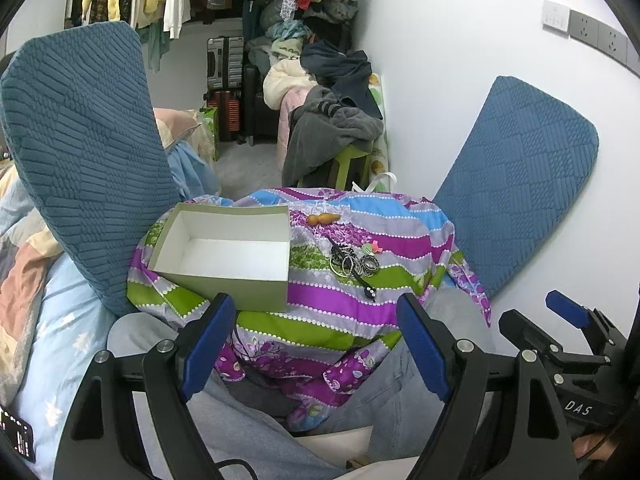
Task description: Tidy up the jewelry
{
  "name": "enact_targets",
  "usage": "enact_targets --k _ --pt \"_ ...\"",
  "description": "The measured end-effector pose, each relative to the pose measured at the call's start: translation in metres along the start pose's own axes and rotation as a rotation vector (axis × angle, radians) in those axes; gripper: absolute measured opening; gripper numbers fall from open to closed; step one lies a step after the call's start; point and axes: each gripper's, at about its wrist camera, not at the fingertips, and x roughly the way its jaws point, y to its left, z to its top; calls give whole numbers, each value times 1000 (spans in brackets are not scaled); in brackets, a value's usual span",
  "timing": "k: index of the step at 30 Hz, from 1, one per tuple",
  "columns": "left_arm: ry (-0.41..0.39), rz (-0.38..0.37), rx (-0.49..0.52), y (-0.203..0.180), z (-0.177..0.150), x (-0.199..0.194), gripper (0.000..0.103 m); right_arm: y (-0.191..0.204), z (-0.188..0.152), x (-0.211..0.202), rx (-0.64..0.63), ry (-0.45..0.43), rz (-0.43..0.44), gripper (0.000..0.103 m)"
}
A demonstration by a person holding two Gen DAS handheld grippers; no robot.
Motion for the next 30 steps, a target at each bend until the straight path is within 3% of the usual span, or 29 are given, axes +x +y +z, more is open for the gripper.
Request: enact_targets --k 30 --pt "21 36 4 1 19 21 83 -8 19 24 26 47 86 103"
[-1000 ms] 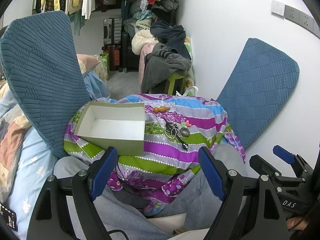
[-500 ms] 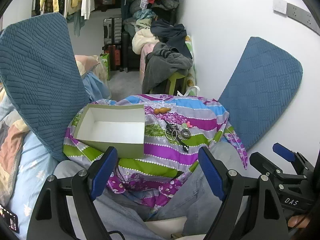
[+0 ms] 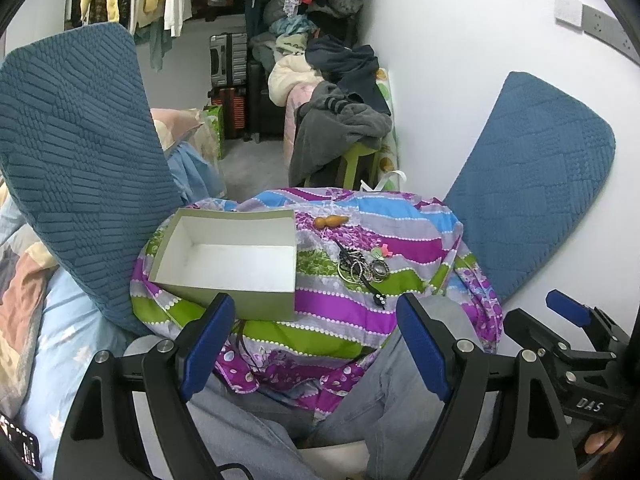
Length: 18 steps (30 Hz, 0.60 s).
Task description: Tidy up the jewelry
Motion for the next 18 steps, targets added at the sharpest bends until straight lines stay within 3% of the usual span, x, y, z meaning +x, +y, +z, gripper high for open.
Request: enact_targets --k 3,9,13,18 --pt "3 14 -1 0 4 7 83 -1 2 4 13 30 57 103" --pt "17 42 -14 12 10 26 83 7 12 11 -33 74 42 103" --pt "33 61 -16 21 13 42 83 14 16 15 -45 96 83 103" --pt "39 85 -12 30 16 61 83 18 21 23 -46 157 56 103"
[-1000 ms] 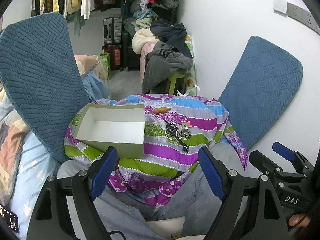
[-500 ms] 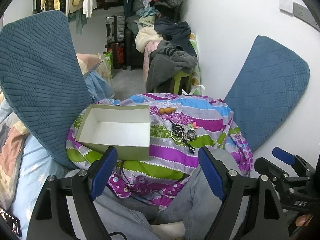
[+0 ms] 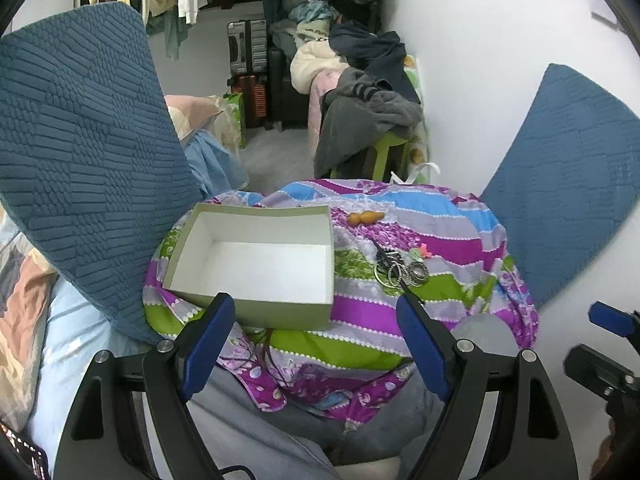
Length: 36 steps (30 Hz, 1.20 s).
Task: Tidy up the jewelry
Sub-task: 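Move both tools down toward the jewelry pile beside the white box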
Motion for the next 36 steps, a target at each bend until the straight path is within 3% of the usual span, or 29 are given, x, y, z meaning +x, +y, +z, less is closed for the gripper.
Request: enact_targets --k 4,10,21,36 --pt "11 9 -2 3 0 15 83 -15 4 5 66 52 7 103" --pt "57 2 8 -4 -9 37 83 -40 8 15 107 111 -96 103" --pt "94 -47 26 -27 -9 66 83 -68 26 16 79 117 -214 103" --pt "170 -132 20 -57 -9 126 83 -84 51 50 86 128 -221 103"
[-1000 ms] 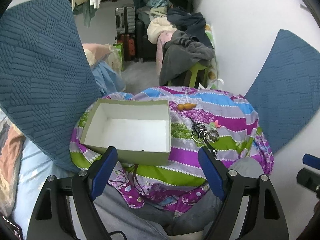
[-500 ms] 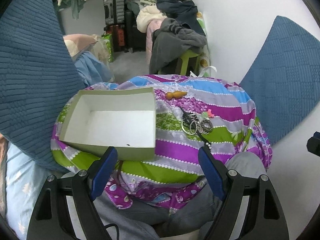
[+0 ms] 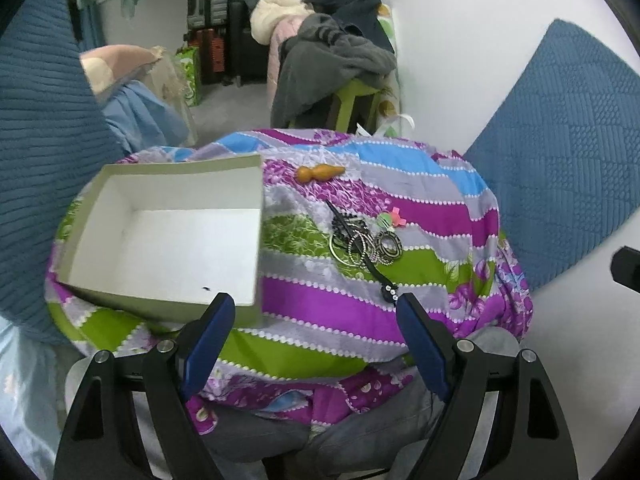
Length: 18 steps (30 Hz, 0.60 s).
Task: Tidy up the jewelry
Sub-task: 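Move both tools down toward the jewelry pile beside the white box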
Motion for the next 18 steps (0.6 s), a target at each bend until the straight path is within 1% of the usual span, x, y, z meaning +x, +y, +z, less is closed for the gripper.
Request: enact_targets --k 1,9,11,13,18 --pt "15 -6 0 -3 1 7 83 1 0 7 1 5 -1 103" --pt "33 -17 -18 -2 6 36 82 2 2 59 15 31 91 103" --pt "53 -47 -7 -5 8 43 81 0 6 71 0 31 125 102" --pt "42 -66 -10 -7 8 46 81 -3 8 79 5 34 116 102" --pt "47 -112 -20 -14 8 58 81 -15 6 101 3 20 161 102"
